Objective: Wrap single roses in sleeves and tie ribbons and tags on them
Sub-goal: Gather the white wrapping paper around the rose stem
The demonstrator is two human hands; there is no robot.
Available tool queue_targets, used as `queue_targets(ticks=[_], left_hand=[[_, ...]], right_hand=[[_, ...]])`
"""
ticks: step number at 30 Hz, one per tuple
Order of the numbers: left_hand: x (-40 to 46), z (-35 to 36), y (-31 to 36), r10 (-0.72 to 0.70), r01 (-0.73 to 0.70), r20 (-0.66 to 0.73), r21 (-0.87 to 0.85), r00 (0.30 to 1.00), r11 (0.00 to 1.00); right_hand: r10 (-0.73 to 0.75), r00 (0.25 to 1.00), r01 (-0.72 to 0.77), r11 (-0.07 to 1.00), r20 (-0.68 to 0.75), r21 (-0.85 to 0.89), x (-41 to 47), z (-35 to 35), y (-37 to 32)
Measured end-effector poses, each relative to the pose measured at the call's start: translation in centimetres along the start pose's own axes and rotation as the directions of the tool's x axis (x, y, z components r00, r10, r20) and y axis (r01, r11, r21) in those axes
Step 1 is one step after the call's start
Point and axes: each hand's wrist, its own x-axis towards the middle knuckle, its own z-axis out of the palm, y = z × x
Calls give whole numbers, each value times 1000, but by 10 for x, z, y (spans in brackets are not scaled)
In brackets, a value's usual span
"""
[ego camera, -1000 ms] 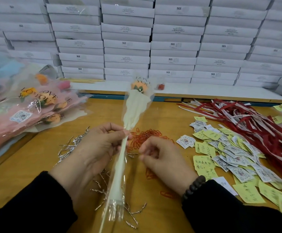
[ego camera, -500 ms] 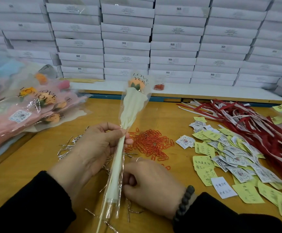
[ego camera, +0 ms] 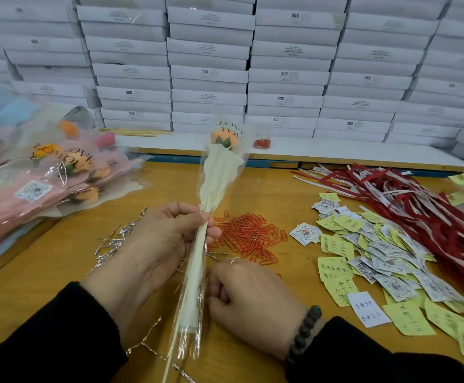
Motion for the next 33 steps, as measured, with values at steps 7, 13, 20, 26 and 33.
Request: queue_targets(ticks=[7,13,20,26,33], left_hand=[[0,0,2,1,-1,-6,-38,1000,999],[1,0,0,-8,7,-11,-55,1000,998],[-2,6,-5,-21,21,0,-74,1000,997],[-9,21,-14,-48,52,45,-77,998,996],[-14,31,-21,-30,33,80,-44,996,998]], right_hand=[[105,994,-96,965,-22,246,4,-12,11],[327,938,-255,877,-117,407,6,-37,29],[467,798,-241,827,-382,509,5,-55,53],[417,865,-36,607,-279,794,7,-42,30],[388,869,32,572,-305,820,8,-30,16]])
